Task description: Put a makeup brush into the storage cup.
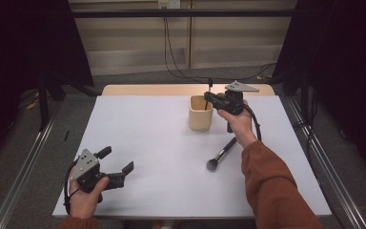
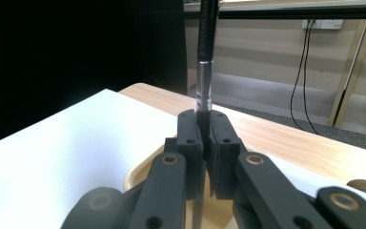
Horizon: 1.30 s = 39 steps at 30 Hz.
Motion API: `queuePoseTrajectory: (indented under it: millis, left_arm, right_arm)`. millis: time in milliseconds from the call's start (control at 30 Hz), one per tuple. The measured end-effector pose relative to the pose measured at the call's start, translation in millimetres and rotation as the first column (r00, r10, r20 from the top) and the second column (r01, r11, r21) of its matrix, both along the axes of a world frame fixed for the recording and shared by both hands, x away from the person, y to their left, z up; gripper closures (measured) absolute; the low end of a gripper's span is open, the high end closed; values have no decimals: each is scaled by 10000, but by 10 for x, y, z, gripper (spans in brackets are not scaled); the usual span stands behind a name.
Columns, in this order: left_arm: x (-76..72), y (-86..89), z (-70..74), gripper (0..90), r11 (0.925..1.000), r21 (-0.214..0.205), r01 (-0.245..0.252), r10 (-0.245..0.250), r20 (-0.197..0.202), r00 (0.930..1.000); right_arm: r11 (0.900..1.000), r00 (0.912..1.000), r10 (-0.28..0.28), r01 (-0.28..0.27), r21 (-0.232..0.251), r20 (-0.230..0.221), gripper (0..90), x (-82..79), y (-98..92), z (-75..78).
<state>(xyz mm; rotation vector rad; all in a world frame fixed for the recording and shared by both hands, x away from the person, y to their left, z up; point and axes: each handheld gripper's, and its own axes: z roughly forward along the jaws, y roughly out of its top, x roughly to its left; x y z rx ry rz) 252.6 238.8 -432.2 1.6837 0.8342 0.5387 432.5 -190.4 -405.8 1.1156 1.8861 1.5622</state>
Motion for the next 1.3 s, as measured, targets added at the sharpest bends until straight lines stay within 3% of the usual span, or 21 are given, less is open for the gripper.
queuePoseTrajectory:
  millis: [467, 733, 767, 867, 1300]
  left_arm:
    - [8, 0, -5, 32, 10000, 25, 11, -11, -9, 10000]
    - [11, 2, -6, 32, 10000, 35, 14, -14, 17, 10000]
    - [11, 2, -6, 32, 10000, 35, 14, -14, 17, 10000]
    - [10, 6, -3, 32, 10000, 54, -3, 3, 13, 10000]
    - [10, 15, 0, 31, 10000, 24, -9, 9, 66, 10000]
  right_arm:
    - [9999, 9995, 11, -7, 109, -301, 821, -20, -23, -131]
    - [9995, 9978, -312, 317, 82, -593, 568, -45, -57, -172]
    - [9995, 9978, -312, 317, 82, -593, 568, -45, -57, -172]
    - [9988, 9964, -470, 477, 83, -711, 420, -69, -91, -191]
    - [9982, 9968, -574, 583, 147, -553, 87, -217, -161, -137]
